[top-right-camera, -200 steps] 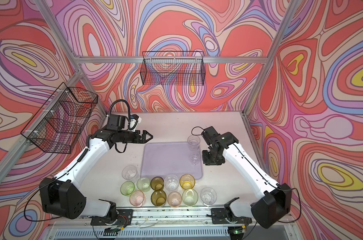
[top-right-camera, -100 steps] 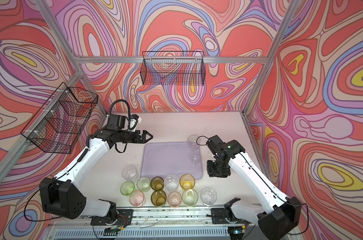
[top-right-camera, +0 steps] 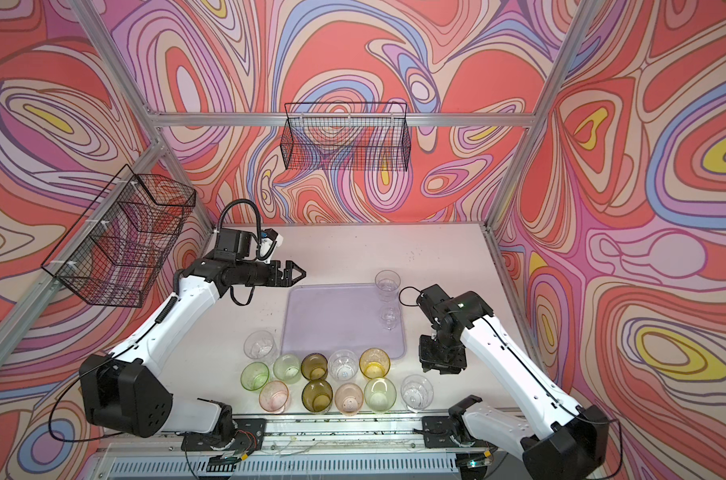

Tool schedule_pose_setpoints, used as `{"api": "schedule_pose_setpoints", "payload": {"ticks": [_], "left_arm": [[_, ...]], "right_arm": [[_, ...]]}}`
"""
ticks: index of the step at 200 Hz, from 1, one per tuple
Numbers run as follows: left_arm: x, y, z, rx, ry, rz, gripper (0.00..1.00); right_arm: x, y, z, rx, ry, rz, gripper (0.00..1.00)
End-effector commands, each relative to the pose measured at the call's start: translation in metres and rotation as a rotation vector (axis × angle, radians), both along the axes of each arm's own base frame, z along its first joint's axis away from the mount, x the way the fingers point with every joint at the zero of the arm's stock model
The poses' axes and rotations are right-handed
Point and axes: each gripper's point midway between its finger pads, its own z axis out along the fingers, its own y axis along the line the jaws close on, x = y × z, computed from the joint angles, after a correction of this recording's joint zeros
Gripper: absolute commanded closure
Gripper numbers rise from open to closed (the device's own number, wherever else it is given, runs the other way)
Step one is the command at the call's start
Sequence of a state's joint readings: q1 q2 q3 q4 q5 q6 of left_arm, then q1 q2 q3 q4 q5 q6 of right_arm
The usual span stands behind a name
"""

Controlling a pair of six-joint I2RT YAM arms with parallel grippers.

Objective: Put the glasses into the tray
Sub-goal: 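Raise the right gripper and move it back to the cup cluster, then lower the right gripper around a clear cup at the cluster's edge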

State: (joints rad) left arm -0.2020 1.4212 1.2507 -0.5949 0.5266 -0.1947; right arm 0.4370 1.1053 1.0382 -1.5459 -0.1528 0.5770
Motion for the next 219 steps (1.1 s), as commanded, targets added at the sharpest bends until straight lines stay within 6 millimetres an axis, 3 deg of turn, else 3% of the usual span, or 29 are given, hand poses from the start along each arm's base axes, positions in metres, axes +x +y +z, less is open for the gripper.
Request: {"api": "schedule_pose_setpoints", "payload": {"ticks": [1,219], "left_arm": [[0.002,0.001,0.006,0.001,-0.004,0.001,0.01],[0.006,-0.001,0.001,-0.008,0.012,-0.001,0.01]], "right_arm": [[-0.012,-0.003,-0.002,0.002,0.033,-0.029,0.57],[-0.033,0.005,-0.037,0.037,0.077,-0.257,0.62]]}}
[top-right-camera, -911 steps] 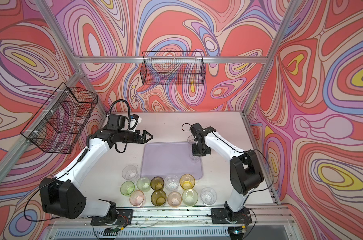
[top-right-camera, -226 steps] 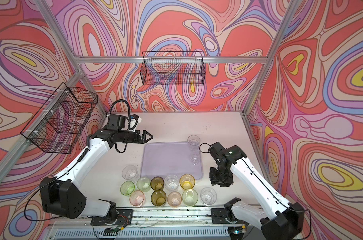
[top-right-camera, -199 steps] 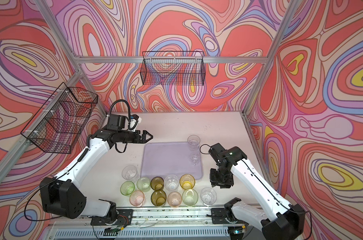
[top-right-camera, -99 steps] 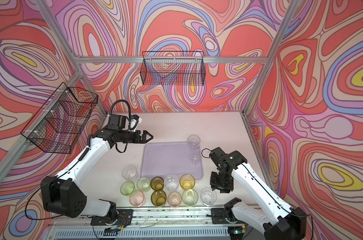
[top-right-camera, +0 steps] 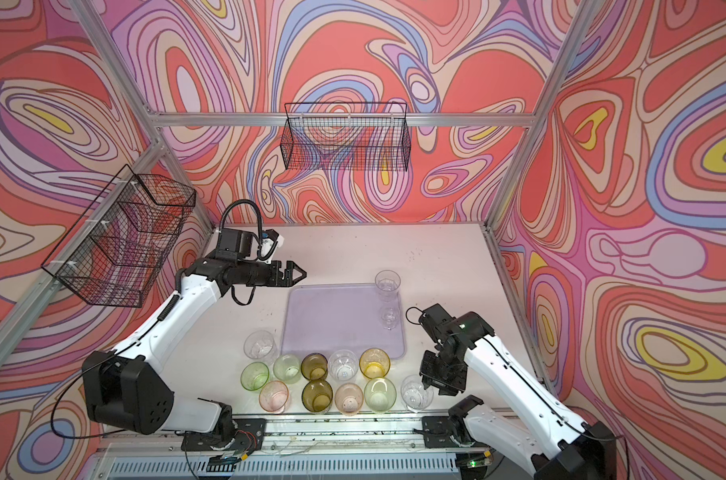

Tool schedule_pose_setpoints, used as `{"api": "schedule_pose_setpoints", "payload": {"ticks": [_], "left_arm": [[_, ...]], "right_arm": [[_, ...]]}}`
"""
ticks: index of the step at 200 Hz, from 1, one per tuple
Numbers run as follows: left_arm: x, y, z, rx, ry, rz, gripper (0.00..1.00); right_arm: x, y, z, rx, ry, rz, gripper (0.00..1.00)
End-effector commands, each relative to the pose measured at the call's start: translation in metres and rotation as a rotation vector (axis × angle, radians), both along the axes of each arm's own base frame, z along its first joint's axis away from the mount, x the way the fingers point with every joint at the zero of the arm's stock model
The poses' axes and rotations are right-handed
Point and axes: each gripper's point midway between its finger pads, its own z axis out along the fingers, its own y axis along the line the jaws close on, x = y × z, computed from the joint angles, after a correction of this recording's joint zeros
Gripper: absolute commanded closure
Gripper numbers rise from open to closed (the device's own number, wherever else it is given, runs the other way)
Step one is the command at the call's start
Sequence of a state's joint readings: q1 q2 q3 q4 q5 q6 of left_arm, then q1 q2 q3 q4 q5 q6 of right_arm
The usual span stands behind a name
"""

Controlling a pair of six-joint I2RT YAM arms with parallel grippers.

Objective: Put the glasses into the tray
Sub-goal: 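Lower the right gripper around a clear cup at the cluster's edge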

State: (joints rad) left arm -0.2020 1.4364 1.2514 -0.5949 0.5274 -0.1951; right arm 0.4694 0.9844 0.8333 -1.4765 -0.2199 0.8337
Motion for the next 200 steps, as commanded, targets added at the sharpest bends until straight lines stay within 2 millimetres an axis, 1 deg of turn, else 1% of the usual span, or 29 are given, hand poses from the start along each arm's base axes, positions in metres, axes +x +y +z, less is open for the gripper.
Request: {"api": "schedule_pose_setpoints", "payload": {"ticks": [1,119,189,200], "left_arm": [[0.004,-0.001,0.006,-0.01,-0.003,0.0,0.01],[0.002,0.0,0.008,-0.008,-0.009,-0.003,0.01],[0.002,0.0,0.009,-0.008,-0.012,-0.004,0.01],[0.002,0.0,0.009,-0.008,-0.011,-0.004,0.01]], "right_arm": [[0.0,0.004,-0.003,0.013,-0.004,-0.035,0.62],[-0.006,0.006,-0.018,-0.063,0.05,-0.016,0.64],[-0.007,0.008,-0.029,-0.062,0.052,-0.025,0.69],[-0.007,0.007,-0.029,-0.065,0.049,-0.024,0.73]]}}
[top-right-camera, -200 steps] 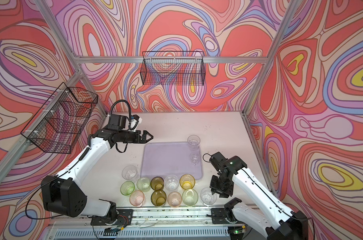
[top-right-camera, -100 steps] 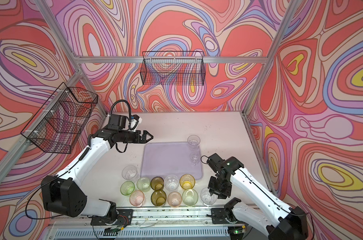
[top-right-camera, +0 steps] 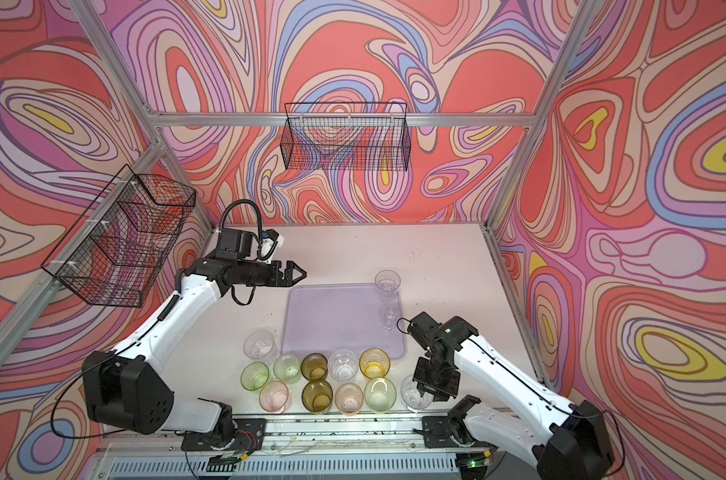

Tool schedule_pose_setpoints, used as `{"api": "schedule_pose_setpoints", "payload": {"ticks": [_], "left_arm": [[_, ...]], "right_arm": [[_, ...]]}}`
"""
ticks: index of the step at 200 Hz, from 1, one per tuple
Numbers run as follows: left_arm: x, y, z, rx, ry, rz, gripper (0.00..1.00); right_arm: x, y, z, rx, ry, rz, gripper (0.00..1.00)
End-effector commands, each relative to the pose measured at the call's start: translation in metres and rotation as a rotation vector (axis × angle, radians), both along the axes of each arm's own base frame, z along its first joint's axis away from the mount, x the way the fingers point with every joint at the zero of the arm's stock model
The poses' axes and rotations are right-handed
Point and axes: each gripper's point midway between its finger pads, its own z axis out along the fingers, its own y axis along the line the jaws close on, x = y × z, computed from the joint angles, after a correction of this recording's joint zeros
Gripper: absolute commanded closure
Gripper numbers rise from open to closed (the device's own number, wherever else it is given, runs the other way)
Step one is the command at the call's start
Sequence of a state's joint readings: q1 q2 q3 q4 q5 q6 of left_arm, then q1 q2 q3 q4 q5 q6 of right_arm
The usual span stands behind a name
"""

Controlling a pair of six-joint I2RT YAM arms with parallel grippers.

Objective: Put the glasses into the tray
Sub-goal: 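Lower the right gripper around a clear cup at the cluster's edge, then lift the clear cup with the right gripper and carry it toward the tray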

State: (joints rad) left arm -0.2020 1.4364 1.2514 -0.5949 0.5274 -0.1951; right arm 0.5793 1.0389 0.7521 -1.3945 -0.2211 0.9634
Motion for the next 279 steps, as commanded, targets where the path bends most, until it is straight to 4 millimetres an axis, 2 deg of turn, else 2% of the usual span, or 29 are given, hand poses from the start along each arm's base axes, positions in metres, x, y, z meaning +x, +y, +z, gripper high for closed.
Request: {"api": "schedule_pose_setpoints", "payload": {"ticks": [1,160,211,279], "left_arm": [[0.002,0.0,0.009,-0.008,-0.011,-0.003,0.01],[0.001,0.0,0.009,-0.006,-0.014,-0.006,0.01],[0.001,0.0,0.01,-0.006,-0.014,-0.006,0.01],[0.001,0.0,0.01,-0.007,-0.016,-0.007,0.01]], "right_arm": [[0.003,-0.001,-0.004,-0.016,-0.019,-0.006,0.74],[0.013,-0.007,0.002,-0.051,-0.07,-0.001,0.93],[0.019,-0.009,0.012,-0.065,-0.109,-0.004,1.0],[0.034,-0.014,0.029,-0.1,-0.186,-0.01,1.0]]}}
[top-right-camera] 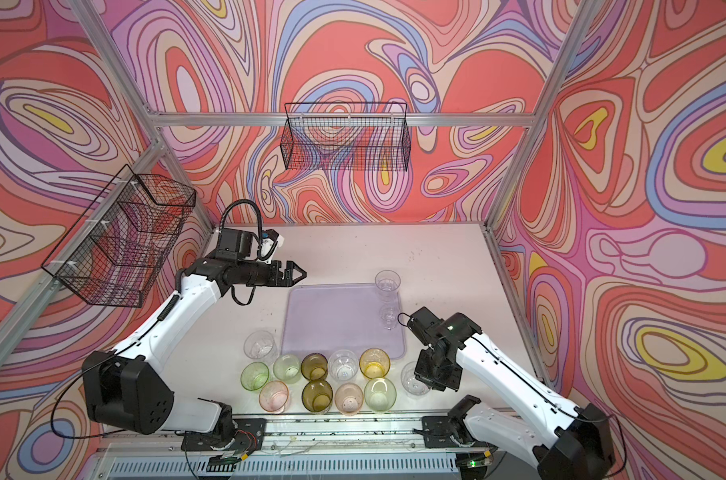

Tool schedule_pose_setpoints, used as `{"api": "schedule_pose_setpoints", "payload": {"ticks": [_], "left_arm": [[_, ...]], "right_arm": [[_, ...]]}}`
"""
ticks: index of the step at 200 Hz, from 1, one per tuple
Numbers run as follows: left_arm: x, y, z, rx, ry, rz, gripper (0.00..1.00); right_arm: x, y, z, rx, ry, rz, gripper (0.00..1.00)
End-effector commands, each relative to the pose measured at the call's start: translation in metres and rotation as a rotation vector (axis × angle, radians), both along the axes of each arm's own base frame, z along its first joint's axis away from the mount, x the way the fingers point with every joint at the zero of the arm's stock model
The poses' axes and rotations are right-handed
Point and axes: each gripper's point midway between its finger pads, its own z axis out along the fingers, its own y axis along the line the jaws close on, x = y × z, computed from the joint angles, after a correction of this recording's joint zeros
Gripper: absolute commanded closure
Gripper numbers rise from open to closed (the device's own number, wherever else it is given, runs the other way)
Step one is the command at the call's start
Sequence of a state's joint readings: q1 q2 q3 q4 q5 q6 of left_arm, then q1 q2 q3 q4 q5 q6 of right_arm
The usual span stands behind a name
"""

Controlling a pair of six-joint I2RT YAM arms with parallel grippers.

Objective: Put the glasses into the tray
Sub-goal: 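Lift the clear cup with the right gripper and carry it toward the tray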

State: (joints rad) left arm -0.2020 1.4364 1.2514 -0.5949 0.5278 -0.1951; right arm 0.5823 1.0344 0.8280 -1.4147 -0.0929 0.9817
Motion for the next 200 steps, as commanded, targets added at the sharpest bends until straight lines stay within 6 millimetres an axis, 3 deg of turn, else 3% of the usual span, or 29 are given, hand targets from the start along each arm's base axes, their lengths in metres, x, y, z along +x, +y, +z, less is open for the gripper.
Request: {"api": "schedule_pose_setpoints", "payload": {"ticks": [1,120,200], "left_arm": [[0.001,0.0,0.011,-0.006,-0.015,-0.006,0.01],[0.0,0.001,0.012,-0.002,-0.022,-0.003,0.01],[0.0,0.002,0.012,0.005,-0.023,-0.002,0.01]], "right_arm": [[0.011,-0.004,0.014,-0.024,-0.069,-0.005,1.0],[0.073,0.014,0.042,-0.072,-0.193,0.093,1.0],[0.104,0.032,0.038,-0.012,-0.22,0.115,1.0]]}}
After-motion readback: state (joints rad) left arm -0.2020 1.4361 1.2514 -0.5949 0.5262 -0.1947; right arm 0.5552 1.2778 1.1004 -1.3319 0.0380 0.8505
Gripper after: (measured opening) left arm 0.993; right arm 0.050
